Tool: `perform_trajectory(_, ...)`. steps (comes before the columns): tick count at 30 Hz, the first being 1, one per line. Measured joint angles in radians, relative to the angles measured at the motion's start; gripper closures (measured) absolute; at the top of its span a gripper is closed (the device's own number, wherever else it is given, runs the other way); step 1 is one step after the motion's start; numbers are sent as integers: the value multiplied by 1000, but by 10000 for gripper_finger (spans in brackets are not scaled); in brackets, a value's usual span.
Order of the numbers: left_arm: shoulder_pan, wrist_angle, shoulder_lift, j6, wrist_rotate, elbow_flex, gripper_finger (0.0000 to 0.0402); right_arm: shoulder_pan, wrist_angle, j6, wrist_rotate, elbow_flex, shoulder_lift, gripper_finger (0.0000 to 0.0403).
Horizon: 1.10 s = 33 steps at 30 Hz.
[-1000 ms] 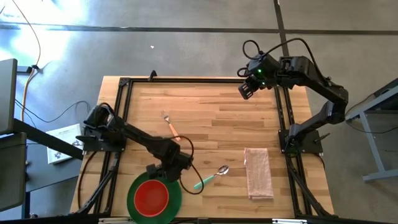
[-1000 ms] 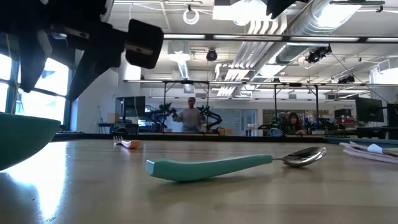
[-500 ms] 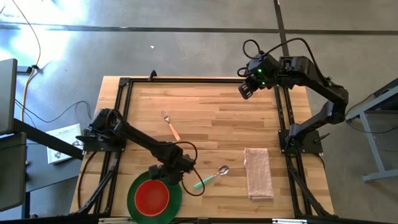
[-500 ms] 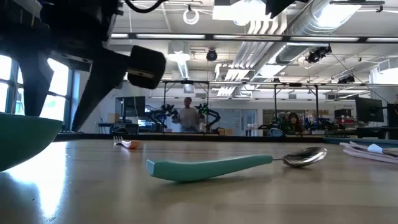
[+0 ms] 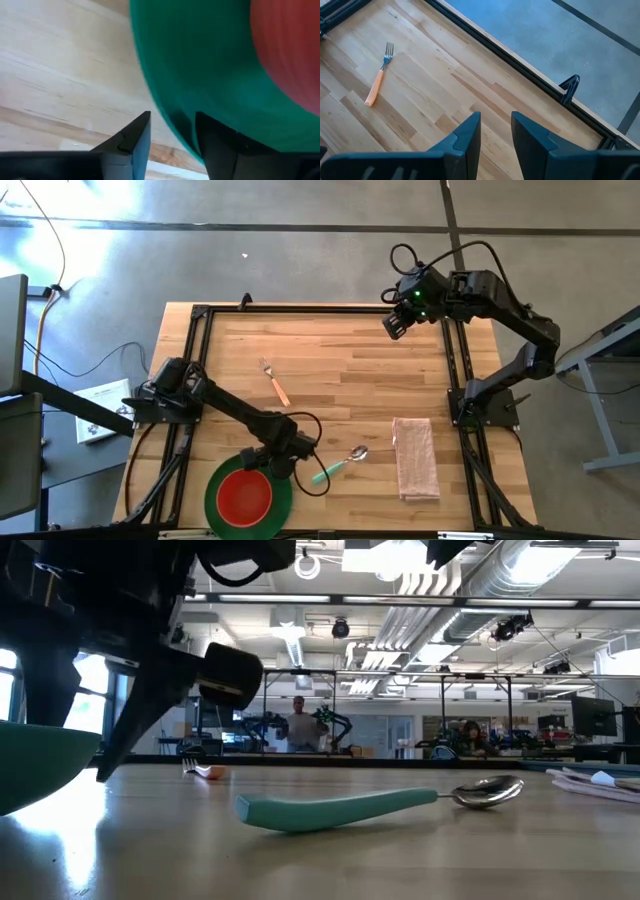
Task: Set table place
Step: Move the green plate to the center of the table
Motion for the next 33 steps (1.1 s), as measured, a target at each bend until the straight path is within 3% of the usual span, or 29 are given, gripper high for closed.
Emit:
perform_trajectory(10,0,-24,11,-15,17,1,392,0,0,-1,0,0,0,304)
perform_trajectory(24,6,19,9,-36,-29,1,385,0,0,-1,0,0,0,304)
perform_trajectory(33,103,86,12,-108,-82,49,395,0,0,-1,0,0,0,304)
